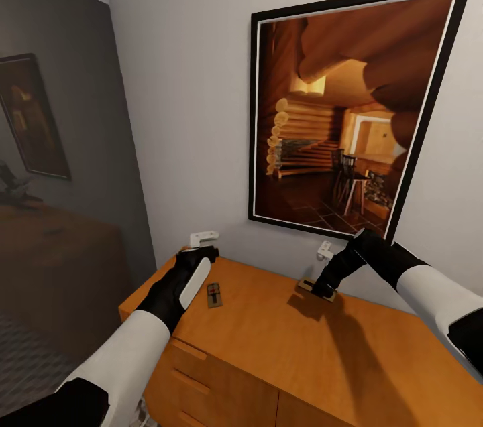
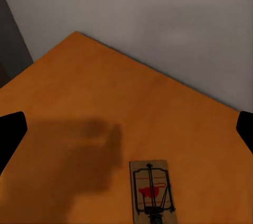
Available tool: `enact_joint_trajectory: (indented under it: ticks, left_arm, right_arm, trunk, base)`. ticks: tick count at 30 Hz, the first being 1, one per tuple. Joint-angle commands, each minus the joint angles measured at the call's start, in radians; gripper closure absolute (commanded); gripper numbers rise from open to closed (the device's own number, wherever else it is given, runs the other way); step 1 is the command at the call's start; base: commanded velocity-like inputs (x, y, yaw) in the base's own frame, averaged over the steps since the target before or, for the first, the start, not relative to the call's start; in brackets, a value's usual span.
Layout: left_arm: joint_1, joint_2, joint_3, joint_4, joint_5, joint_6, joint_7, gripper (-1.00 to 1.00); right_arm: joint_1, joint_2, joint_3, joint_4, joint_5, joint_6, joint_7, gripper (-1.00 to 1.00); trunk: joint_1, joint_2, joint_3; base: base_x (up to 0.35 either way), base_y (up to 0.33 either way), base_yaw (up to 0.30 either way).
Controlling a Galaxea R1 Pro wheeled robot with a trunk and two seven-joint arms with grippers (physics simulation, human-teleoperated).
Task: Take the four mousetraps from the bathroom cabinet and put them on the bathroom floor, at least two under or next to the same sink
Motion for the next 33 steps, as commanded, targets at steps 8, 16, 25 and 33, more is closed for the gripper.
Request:
enact_joint_trajectory:
  ticks: [8,16,25,33]
  left_arm:
    - [-0.007,0.000,-0.002,0.018,0.006,0.015,0.008,-1.00]
    - [-0.027,0.000,-0.002,0.037,0.007,0.035,0.006,-1.00]
    - [-0.029,0.000,-0.003,0.069,0.010,0.030,0.006,-1.00]
    - [-0.032,0.000,-0.010,0.061,0.013,0.036,0.006,-1.00]
  right_arm:
    - [-0.001,-0.001,0.000,-0.003,0.001,0.010,0.003,1.00]
    - [-0.001,-0.001,0.000,-0.003,0.001,0.006,0.002,1.00]
    - [-0.001,-0.001,0.000,-0.003,0.001,0.005,0.001,1.00]
    - [-0.001,-0.001,0.000,-0.003,0.000,0.005,0.001,1.00]
  trunk:
    - [0.000,-0.002,-0.002]
    - [0.000,-0.002,-0.002]
    - [0.000,-0.002,-0.002]
    - [0.000,-0.002,-0.002]
  base:
    - [0.000,0.000,0.000]
    - [0.000,0.000,0.000]
    - [0.000,0.000,0.000]
    - [0.000,0.000,0.000]
